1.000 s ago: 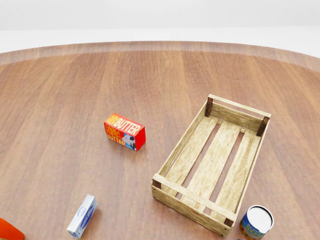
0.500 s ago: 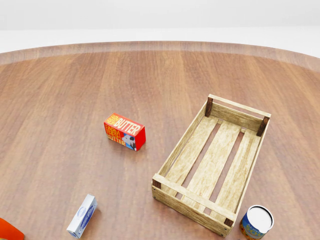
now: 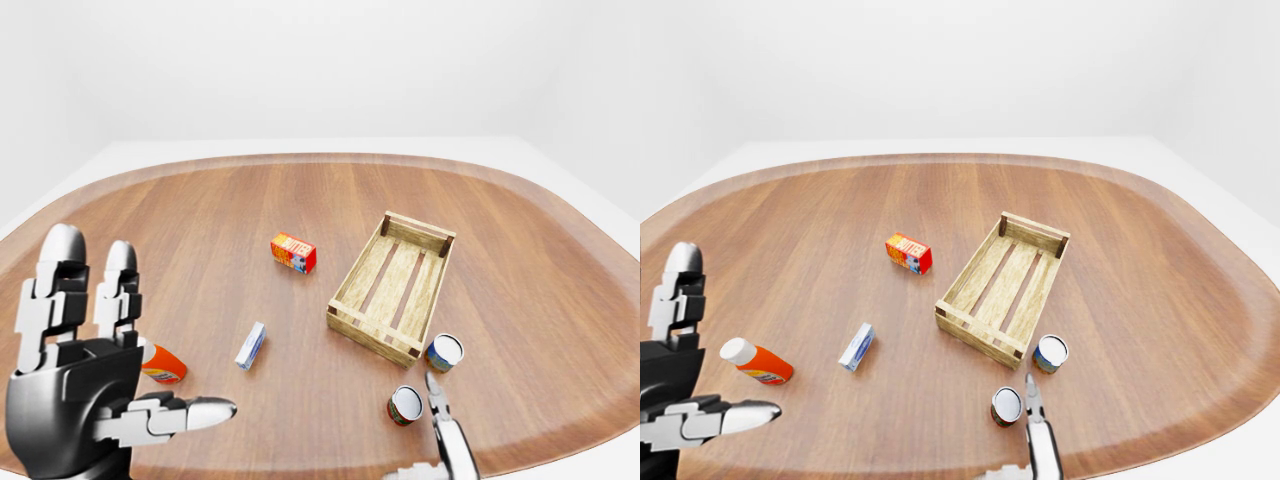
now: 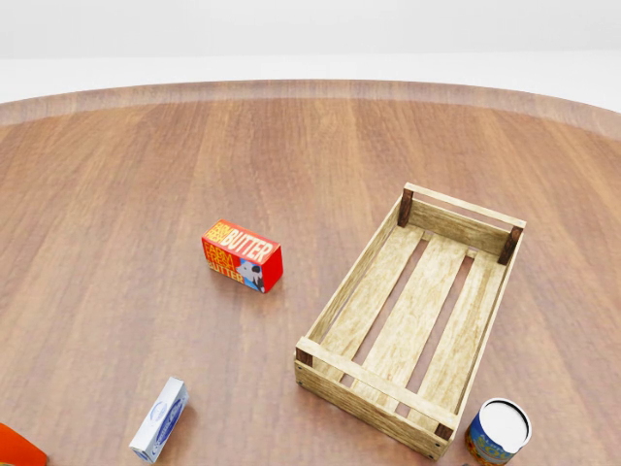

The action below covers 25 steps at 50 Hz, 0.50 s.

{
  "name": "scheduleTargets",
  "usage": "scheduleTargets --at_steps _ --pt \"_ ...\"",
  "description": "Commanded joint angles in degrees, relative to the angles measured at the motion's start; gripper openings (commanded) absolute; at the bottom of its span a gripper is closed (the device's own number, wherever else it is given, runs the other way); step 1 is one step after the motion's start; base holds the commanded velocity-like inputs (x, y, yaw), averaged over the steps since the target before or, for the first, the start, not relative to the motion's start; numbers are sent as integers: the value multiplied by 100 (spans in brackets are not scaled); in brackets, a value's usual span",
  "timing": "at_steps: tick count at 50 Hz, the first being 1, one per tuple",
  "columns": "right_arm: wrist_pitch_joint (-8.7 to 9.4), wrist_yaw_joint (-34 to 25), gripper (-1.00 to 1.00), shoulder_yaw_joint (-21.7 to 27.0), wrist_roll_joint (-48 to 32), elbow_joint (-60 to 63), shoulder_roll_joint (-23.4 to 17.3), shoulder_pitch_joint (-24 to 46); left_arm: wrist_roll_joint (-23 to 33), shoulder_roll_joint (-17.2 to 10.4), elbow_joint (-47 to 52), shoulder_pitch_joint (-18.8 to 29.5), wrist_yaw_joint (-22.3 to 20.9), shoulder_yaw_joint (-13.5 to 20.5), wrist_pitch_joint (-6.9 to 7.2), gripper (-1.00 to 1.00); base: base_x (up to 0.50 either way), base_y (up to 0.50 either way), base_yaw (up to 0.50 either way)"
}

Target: Pick up the tomato sauce, and put it in the wooden tray.

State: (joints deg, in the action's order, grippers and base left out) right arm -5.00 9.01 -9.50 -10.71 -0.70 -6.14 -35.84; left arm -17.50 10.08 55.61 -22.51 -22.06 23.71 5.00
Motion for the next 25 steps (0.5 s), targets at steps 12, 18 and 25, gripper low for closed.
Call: scheduleTargets --at_steps 12,18,25 --pt "0 -117 100 151 -75 -178 131 117 -10 1 8 1 -5 10 0 100 0 0 0" --pt "0 -135 100 186 -79 -224 150 170 17 5 -16 5 -9 -7 0 100 0 0 0" --pt "0 -164 100 227 -90 -266 171 223 31 12 -38 -15 -16 -29 0 100 0 0 0"
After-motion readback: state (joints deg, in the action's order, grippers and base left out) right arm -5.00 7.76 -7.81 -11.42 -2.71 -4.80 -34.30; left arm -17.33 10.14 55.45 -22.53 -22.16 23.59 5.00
